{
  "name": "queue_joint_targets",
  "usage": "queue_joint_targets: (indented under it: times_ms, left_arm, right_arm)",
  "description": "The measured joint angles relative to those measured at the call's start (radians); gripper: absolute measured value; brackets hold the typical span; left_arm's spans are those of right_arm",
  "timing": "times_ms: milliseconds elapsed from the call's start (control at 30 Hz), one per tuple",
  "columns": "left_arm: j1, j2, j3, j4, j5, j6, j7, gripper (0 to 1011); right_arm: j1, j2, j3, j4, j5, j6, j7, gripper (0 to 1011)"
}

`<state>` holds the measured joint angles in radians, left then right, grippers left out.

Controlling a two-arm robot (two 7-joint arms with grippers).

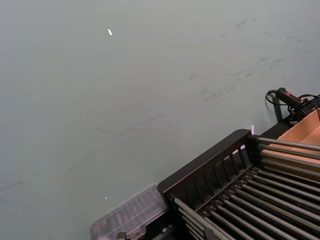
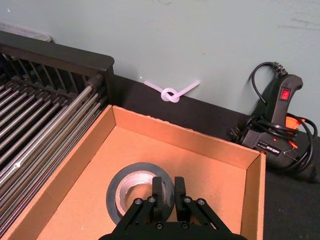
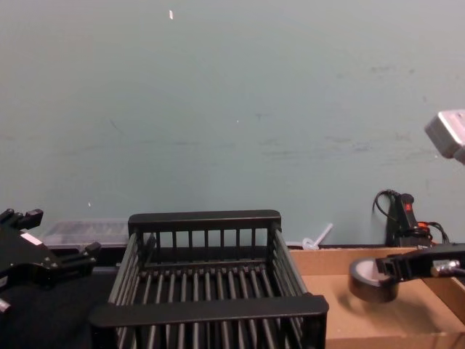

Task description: Pick up the white tape and place it into the black box , Pick up the silver tape and place it into the brown box.

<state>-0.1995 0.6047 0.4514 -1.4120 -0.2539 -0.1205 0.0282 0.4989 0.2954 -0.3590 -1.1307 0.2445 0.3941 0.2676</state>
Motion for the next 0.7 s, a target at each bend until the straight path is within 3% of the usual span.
queue_joint_targets:
  times_ms: [300,533,700]
  left_arm:
    - [0.000,0.000,0.000,0.000,0.000,0.000,0.000,1001]
    - [0.000,0.000,0.000,0.000,0.000,0.000,0.000,1001]
    - [0.000,0.000,0.000,0.000,0.000,0.000,0.000,1002]
  right_arm:
    - [-0.003,0.004,0.000,-0.009,0.002,0.001,0.000,148]
    - [-0.004,0.006,0.001,-0.014,0.005,0.002,0.001,320]
    - [-0.005,0.007,0.001,-0.015,0.006,0.003,0.001,504]
